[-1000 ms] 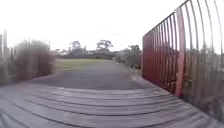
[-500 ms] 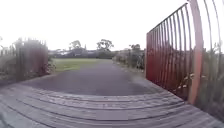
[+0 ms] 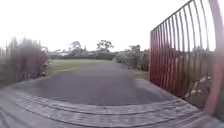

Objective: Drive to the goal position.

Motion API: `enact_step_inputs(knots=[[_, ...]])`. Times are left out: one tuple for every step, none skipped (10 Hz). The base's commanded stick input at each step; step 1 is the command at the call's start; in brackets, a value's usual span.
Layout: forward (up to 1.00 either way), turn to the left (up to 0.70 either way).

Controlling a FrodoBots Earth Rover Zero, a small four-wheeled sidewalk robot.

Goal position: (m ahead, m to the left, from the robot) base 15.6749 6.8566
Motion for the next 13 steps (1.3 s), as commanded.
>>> enact_step_inputs(knots=[[0.70,0.00],[0.70,0.00],[0.70,0.00],[0.70,0.00],[0.70,0.00],[0.70,0.00],[0.70,0.00],[0.70,0.00],[0.70,0.00],[0.70,0.00],[0.70,0.00],[0.70,0.00],[0.70,0.00]])
